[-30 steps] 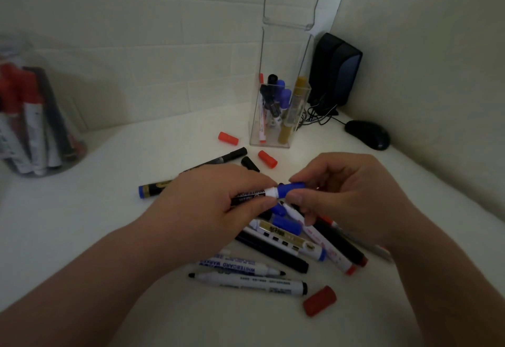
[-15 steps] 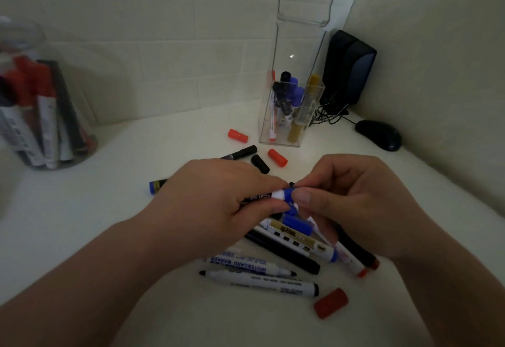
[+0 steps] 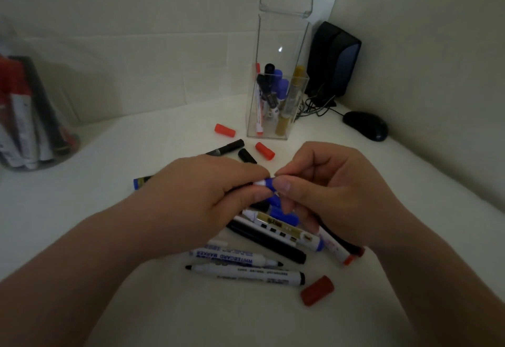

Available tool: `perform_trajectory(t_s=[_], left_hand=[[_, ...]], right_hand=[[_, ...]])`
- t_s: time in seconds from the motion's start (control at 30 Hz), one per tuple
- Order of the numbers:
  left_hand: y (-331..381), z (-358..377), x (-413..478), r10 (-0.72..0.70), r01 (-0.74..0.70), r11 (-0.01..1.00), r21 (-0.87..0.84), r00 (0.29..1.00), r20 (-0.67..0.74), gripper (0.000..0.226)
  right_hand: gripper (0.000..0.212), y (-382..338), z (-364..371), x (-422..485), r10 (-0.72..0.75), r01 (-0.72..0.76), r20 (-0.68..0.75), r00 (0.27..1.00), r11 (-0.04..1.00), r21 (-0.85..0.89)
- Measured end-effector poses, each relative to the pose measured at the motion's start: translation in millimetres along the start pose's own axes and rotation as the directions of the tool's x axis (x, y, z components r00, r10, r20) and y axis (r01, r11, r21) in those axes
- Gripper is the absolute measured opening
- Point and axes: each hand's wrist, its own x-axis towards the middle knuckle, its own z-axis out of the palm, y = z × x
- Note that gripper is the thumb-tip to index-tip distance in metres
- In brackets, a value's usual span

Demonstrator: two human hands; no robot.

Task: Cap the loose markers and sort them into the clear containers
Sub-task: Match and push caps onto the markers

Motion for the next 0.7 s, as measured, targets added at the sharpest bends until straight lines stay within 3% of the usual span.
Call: perform_trajectory(t_s=[0.13,0.27,0.37,0.47,0.53,0.63,0.7], left_hand=[[-2.7,-11.0,-5.1,-0.003,0.041,0.952,-0.305,0.992,0.126,0.024],[1.5,-15.7,-2.9,-0.006,0.099,0.905,-0.415,0.976,0.22,0.028],[3.8,-14.0,-2.0,-0.055,0.11,0.944,-0.312,0.982,0.179,0.031],[10.0,-5.7,-0.2,-0.133,0.139,0.987,-0.075,0.988,0.084,0.034],[13.5,1.4,1.8,-0.135,0.135,0.991,-0.004,0.99,0.042,0.029],[12.9,3.8,3.9,-0.094,0.094,0.995,0.03,0.996,0.0,0.027],[12.3,1.8,5.4,-0.048,0.048,0.999,0.025,0.999,-0.019,0.034]], right_hand=[[0.003,5.3,10.5,-6.8,-0.15,0.151,0.017,0.988,0.985,-0.079],[0.006,7.7,9.9,-7.7,-0.242,0.243,0.026,0.97,0.959,-0.148],[0.007,6.5,8.0,-4.8,-0.248,0.243,-0.002,0.969,0.95,-0.194],[0.015,8.3,17.4,6.3,-0.113,0.081,-0.171,0.979,0.98,-0.183],[0.03,10.0,25.0,14.1,-0.024,-0.03,-0.266,0.964,0.98,-0.197],[0.05,8.6,32.7,16.4,-0.062,-0.03,-0.249,0.967,0.937,-0.349],[0.054,7.0,36.6,14.4,-0.109,0.008,-0.262,0.959,0.932,-0.361]])
